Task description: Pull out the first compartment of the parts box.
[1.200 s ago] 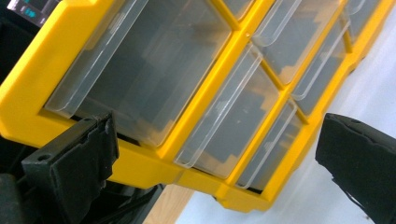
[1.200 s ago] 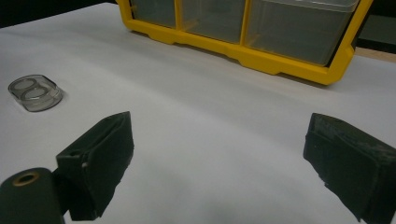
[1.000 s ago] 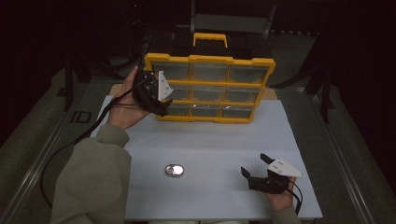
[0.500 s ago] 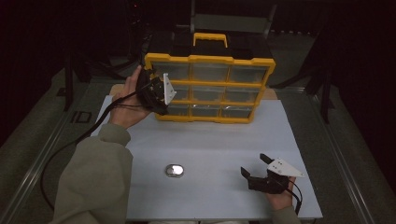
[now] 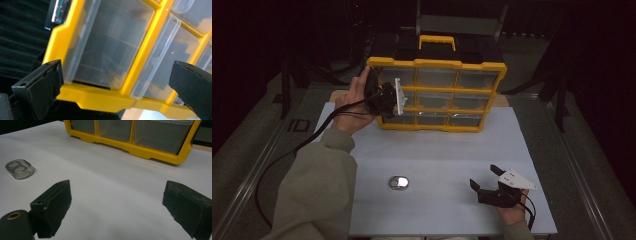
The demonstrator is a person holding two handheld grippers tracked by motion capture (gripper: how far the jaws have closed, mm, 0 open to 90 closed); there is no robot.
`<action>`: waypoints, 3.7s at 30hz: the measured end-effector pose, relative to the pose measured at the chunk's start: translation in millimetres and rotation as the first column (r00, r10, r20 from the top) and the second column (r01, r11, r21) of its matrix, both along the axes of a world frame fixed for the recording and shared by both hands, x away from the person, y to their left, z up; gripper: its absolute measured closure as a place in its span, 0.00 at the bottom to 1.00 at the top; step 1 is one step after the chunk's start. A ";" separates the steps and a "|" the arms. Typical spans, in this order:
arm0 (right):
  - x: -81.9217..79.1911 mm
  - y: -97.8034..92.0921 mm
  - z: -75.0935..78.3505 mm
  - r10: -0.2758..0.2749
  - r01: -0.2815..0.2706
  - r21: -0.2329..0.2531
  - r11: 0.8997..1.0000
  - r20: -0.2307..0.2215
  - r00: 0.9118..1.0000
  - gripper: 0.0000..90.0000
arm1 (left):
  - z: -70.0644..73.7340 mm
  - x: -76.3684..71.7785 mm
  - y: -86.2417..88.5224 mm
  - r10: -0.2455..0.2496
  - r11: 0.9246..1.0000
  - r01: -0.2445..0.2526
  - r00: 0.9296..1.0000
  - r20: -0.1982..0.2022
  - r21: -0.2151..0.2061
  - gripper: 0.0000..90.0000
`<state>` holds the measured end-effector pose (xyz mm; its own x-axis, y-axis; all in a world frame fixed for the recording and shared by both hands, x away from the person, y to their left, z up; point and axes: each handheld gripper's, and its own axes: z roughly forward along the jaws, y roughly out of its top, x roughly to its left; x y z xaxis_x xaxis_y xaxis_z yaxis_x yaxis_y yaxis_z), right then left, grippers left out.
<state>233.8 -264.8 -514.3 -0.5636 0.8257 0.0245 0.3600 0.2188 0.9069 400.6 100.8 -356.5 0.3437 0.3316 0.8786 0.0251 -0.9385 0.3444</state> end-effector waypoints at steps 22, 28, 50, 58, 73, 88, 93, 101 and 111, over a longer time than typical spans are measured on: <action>-0.2 -0.7 0.2 0.004 -0.004 0.003 1.000 0.002 1.000 0.09 | 16.0 11.5 -19.6 0.007 0.999 -0.009 0.998 0.057 0.036 0.00; -0.2 -0.7 0.2 0.005 -0.005 0.004 1.000 0.002 1.000 0.09 | 15.7 14.1 -24.8 0.010 0.996 -0.017 0.997 0.080 0.087 0.00; 0.0 -0.4 0.0 0.006 -0.006 0.004 1.000 -0.004 1.000 0.09 | 2.0 19.1 -32.2 0.034 0.973 -0.098 0.956 0.292 0.207 0.49; 0.2 -0.2 -0.1 0.005 -0.005 0.003 1.000 -0.010 1.000 0.09 | -2.9 18.2 -32.6 0.038 0.959 -0.135 0.932 0.360 0.249 0.62; 0.3 -0.7 0.0 0.001 -0.001 0.004 1.000 -0.008 1.000 0.09 | -15.9 15.4 -34.4 0.033 0.949 -0.166 0.899 0.437 0.269 0.69; -0.1 -0.7 0.5 0.000 0.000 0.003 1.000 -0.003 1.000 0.09 | -20.3 -3.5 -30.8 0.016 0.951 -0.155 0.889 0.458 0.267 0.75; -0.1 -0.4 0.4 0.000 0.000 -0.002 1.000 -0.002 1.000 0.09 | -23.1 -5.9 -29.8 0.009 0.937 -0.167 0.889 0.458 0.306 0.80; 0.4 0.3 -0.2 -0.002 0.002 -0.004 1.000 -0.012 1.000 0.09 | -20.2 -3.2 -27.3 0.054 0.919 -0.212 0.903 0.426 0.334 0.83; 0.7 0.7 -0.7 -0.002 0.001 -0.009 1.000 -0.015 1.000 0.09 | -19.5 -2.7 -25.3 0.062 0.916 -0.217 0.908 0.415 0.339 0.89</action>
